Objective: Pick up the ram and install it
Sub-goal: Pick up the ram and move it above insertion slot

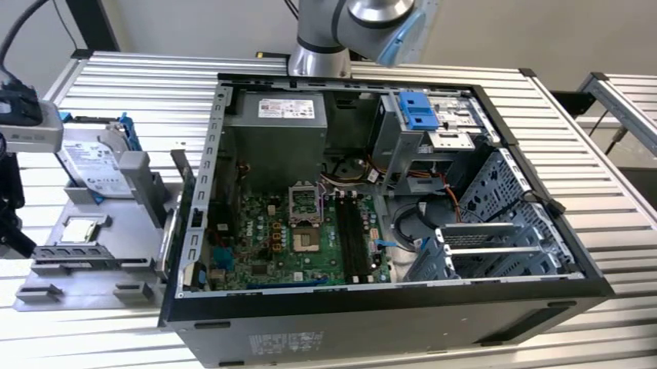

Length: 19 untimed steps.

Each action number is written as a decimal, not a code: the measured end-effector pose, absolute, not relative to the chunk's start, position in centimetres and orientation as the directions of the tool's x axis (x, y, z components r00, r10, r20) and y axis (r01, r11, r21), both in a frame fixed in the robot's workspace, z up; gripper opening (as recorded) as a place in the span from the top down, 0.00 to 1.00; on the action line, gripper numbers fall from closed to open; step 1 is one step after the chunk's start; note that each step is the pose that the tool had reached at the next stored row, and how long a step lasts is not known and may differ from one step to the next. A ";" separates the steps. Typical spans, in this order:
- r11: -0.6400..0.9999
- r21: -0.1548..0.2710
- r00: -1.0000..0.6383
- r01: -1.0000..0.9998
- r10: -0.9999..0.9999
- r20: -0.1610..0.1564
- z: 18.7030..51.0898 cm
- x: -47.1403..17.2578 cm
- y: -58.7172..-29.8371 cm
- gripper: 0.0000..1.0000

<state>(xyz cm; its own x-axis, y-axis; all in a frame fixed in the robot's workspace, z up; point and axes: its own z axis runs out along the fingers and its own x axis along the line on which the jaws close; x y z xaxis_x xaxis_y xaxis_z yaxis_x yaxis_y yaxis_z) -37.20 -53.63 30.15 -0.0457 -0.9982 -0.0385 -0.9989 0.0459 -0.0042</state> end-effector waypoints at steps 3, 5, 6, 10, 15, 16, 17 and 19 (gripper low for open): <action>0.046 -0.004 -0.046 -0.999 -0.998 -0.038 31.4 -37.2 -53.6 1.00; 0.046 -0.004 -0.046 -0.999 -0.998 -0.038 32.3 -37.2 -53.6 1.00; 0.046 -0.004 -0.046 -0.999 -0.998 -0.038 32.7 -37.2 -53.6 1.00; 0.046 -0.004 -0.046 -0.999 -0.998 -0.039 34.6 -37.2 -53.6 1.00; 0.046 -0.004 -0.046 -0.999 -0.998 -0.038 37.3 -37.2 -53.6 1.00; 0.046 -0.004 -0.046 -0.999 -0.998 -0.038 37.7 -37.2 -53.6 1.00; 0.046 -0.004 -0.046 -0.999 -0.998 -0.038 38.4 -37.2 -53.6 1.00; 0.046 -0.004 -0.046 -0.999 -0.998 -0.038 39.2 -37.2 -53.6 1.00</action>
